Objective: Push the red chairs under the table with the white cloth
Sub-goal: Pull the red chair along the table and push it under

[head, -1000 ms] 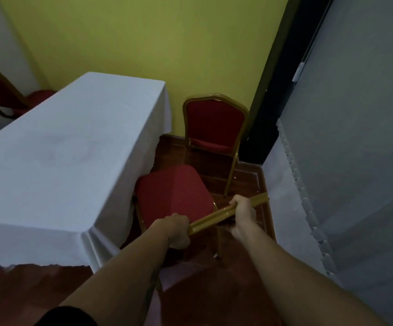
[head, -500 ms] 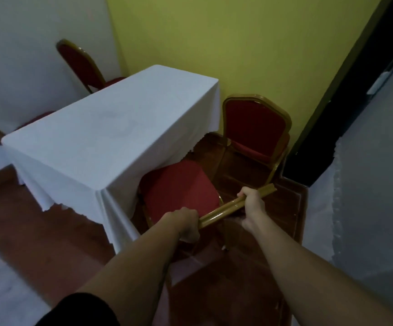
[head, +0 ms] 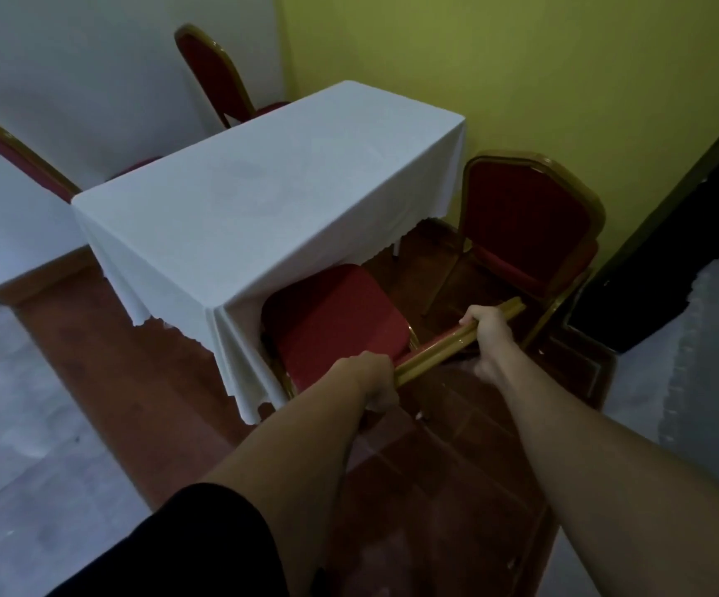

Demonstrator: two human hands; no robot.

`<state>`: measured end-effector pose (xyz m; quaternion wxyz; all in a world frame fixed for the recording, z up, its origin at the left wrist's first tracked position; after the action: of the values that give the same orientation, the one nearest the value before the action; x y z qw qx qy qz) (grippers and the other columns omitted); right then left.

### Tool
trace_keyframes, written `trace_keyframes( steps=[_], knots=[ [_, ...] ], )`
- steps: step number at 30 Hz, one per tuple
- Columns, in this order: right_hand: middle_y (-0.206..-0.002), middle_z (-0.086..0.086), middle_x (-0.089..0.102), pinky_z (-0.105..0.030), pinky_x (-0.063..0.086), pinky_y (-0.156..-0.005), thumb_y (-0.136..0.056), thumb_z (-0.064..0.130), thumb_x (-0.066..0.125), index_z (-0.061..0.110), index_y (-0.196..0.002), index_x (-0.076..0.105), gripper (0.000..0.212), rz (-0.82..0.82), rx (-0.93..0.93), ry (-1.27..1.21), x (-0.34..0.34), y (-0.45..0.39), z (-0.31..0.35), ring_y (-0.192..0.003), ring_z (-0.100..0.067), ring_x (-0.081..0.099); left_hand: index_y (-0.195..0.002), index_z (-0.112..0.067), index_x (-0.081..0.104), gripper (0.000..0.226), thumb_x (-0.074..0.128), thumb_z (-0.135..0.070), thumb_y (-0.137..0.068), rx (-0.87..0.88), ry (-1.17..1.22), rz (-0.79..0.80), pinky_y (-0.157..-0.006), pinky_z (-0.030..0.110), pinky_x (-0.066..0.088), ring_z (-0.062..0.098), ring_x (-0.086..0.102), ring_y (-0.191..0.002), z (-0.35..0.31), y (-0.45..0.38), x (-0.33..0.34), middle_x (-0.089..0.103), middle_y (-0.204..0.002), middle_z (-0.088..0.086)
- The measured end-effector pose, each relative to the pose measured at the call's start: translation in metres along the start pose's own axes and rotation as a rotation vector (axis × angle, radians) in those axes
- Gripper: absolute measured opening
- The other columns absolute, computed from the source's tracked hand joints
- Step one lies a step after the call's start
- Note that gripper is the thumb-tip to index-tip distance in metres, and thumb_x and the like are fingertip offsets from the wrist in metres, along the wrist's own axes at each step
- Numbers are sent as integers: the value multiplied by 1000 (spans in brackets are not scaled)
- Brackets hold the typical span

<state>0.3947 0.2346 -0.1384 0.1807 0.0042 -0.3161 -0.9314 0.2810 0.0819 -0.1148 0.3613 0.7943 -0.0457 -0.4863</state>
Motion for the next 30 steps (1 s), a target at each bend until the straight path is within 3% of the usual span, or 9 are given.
trace_keyframes(
  steps=[4, 8, 12, 15, 19, 26, 30],
  knots=[
    [-81, -14, 57, -55, 60, -67, -64, 19, 58, 9, -77, 53, 17, 22, 18, 99, -11, -21, 15, -82, -36, 63, -125, -15, 56, 40, 61, -26, -87, 24, 31, 18, -76, 35, 50, 24, 59, -90, -14, -15, -6, 56, -102, 4],
    [-87, -14, 58, -50, 60, -59, -60, 20, 60, 9, -83, 54, 26, 20, 61, 146, -14, -40, 28, -87, -37, 64, -125, -16, 56, 41, 64, -26, -87, 49, 37, 38, -74, 34, 48, 22, 57, -88, -22, -34, -13, 54, -100, 3],
    [-90, -16, 61, -48, 59, -54, -64, 18, 59, 8, -88, 55, 27, 25, 81, 181, -11, -53, 43, -89, -38, 65, -127, -16, 54, 42, 61, -26, -87, 67, 14, 48, -80, 36, 52, 22, 58, -92, -25, -52, -23, 54, -103, 4],
    [-92, -17, 63, -49, 60, -58, -67, 16, 58, 5, -92, 56, 27, 32, 110, 190, -6, -62, 53, -92, -39, 66, -129, -15, 55, 43, 62, -25, -87, 68, 13, 58, -87, 38, 54, 25, 61, -98, -25, -64, -31, 58, -110, 6],
    [-83, -16, 62, -50, 61, -54, -71, 15, 55, 5, -86, 54, 18, 50, 118, 196, 3, -77, 65, -85, -38, 67, -129, -15, 54, 44, 61, -26, -87, 62, -4, 55, -88, 39, 54, 26, 62, -101, -25, -76, -43, 58, -113, 6],
    [-85, -16, 64, -55, 62, -63, -73, 15, 56, 5, -86, 55, 16, 130, 140, 248, 19, -116, 96, -88, -37, 69, -131, -15, 53, 45, 61, -25, -88, -16, 72, 42, -77, 35, 52, 22, 59, -94, -25, -106, -69, 55, -107, 5],
    [-66, -13, 71, -59, 61, -70, -73, 19, 59, 6, -80, 58, 14, 211, 199, 322, 29, -137, 110, -89, -38, 70, -129, -18, 53, 46, 62, -28, -85, -102, 111, -1, -72, 34, 49, 21, 58, -88, -22, -120, -84, 53, -101, 2]
  ],
)
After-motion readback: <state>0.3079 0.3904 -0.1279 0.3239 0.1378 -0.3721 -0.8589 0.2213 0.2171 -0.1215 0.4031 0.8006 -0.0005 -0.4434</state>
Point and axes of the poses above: each hand's wrist, its own y-axis away from the middle knuckle, its own x-axis out of the palm, z = x × y, the point moved 5 cm from there along -y, towards the middle knuckle
